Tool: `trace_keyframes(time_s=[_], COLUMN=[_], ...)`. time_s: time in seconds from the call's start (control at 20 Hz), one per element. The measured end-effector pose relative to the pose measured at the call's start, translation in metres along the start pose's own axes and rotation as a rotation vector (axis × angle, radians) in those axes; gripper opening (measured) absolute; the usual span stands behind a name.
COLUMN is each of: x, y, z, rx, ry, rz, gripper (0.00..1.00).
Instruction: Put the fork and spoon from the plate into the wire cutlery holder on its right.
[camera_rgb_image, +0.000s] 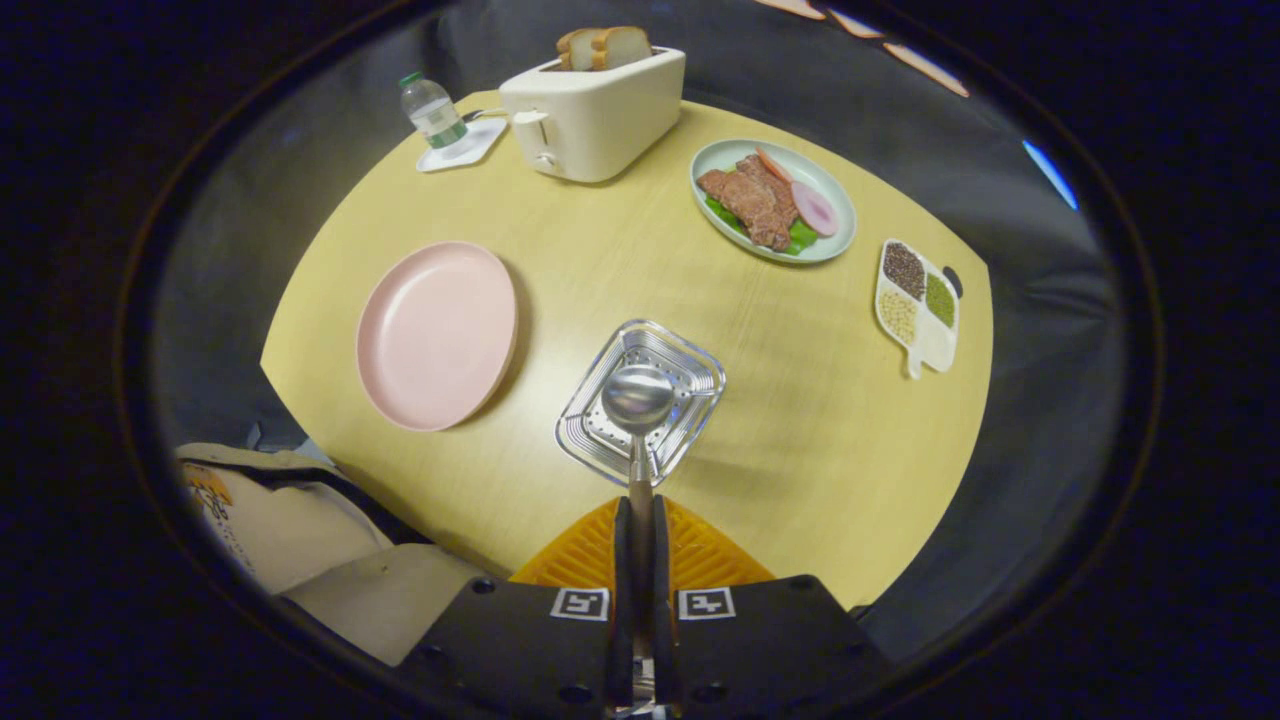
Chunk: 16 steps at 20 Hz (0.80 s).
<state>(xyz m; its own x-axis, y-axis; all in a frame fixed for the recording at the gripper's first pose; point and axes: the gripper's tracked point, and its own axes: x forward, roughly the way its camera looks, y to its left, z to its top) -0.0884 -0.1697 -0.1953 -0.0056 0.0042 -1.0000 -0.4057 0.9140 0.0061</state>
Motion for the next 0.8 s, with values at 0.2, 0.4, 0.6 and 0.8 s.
trace_keyframes(time_s=[0.2,0.4,0.6,0.8], x=[0.001,-0.003,-0.009,-0.021], y=[0.004,0.006,0.014,0.024], z=[0.011,0.015,0.023,0.031], rx=[0.017,0.028,0.066,0.138], ry=[-0.030,-0.075,-0.160,-0.282], rz=[0.007,0.004,0.017,0.023], gripper=[0.16,0.30,0.74,0.98])
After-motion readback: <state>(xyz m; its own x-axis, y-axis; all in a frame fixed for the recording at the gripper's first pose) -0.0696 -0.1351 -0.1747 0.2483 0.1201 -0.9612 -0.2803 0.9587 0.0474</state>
